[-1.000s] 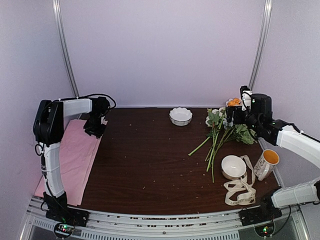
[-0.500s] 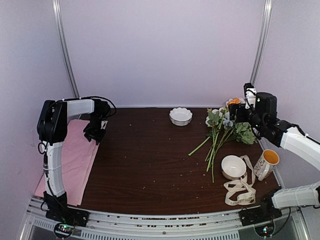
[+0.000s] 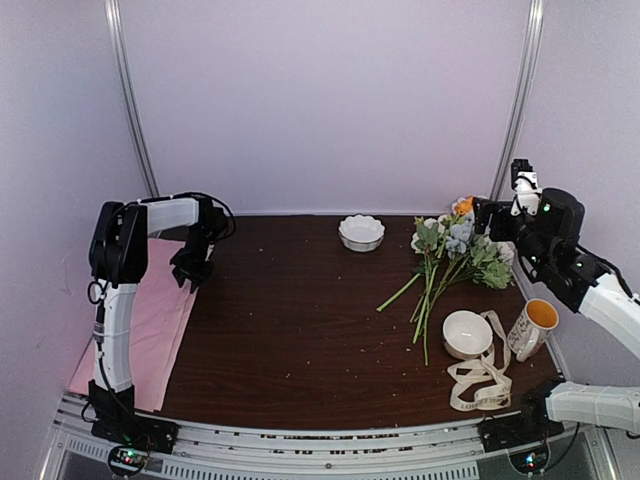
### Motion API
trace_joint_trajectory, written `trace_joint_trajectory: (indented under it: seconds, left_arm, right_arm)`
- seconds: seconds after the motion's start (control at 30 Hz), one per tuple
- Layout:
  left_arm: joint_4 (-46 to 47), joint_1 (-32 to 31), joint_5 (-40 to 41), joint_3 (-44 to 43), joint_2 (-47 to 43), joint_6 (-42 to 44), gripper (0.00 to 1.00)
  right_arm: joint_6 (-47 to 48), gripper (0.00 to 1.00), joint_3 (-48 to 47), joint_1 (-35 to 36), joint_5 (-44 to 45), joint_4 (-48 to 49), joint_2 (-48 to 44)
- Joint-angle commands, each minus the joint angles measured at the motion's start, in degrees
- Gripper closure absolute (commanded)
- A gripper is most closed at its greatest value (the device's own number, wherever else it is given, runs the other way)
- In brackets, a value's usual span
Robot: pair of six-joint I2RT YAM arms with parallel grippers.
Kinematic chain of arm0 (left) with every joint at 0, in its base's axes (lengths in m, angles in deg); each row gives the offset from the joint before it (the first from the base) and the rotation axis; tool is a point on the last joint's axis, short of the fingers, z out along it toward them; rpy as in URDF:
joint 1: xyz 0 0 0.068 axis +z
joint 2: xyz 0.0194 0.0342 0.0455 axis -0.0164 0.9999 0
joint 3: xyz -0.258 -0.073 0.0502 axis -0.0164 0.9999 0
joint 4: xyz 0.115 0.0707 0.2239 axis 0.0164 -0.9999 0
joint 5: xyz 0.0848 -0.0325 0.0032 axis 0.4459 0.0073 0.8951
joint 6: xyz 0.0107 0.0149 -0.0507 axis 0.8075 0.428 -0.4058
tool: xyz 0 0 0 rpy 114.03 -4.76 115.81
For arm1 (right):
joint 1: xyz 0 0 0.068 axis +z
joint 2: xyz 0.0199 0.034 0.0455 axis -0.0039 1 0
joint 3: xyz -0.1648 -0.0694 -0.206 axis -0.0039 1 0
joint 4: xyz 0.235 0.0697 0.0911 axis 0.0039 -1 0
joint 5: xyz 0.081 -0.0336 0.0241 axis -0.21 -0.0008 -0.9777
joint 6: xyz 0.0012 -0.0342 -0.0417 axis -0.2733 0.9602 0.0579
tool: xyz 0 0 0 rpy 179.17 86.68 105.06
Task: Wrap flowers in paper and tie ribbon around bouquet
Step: Pick up the folded wrapping paper from the corner of the board, then unfold the folded wrapping paper at the center of the board.
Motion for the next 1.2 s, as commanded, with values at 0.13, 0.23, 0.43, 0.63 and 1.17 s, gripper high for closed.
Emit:
trace_joint_trajectory:
  seconds: [0.13, 0.23, 0.43, 0.63, 1.17]
  left_arm:
    - [-6.8, -1.2, 2.7, -4.5, 3.6, -2.6, 0.98]
    - [-6.3, -1.2, 4.7, -3.7, 2.7, -2.5, 1.0]
    - [1.2, -2.7, 4.3, 2.1, -5.6, -0.9, 1.0]
    - [12.1, -8.3, -12.5, 3.7, -23.1, 1.5, 1.0]
    - [21.9, -19.4, -51.6, 2.4, -50.4, 2.8, 1.0]
  right_arm:
    - [1.3, 0.0, 2.8, 0.1, 0.1, 4.2, -4.3]
    - [1.2, 0.0, 3.0, 0.1, -0.3, 4.1, -4.9]
    - [0.3, 0.0, 3.0, 0.1, -1.8, 4.5, -5.8]
    - [-0.9, 0.0, -0.2, 0.2, -8.2, 1.8, -2.9]
    - [-0.5, 0.0, -12.6, 5.7, -26.6, -8.0, 10.6]
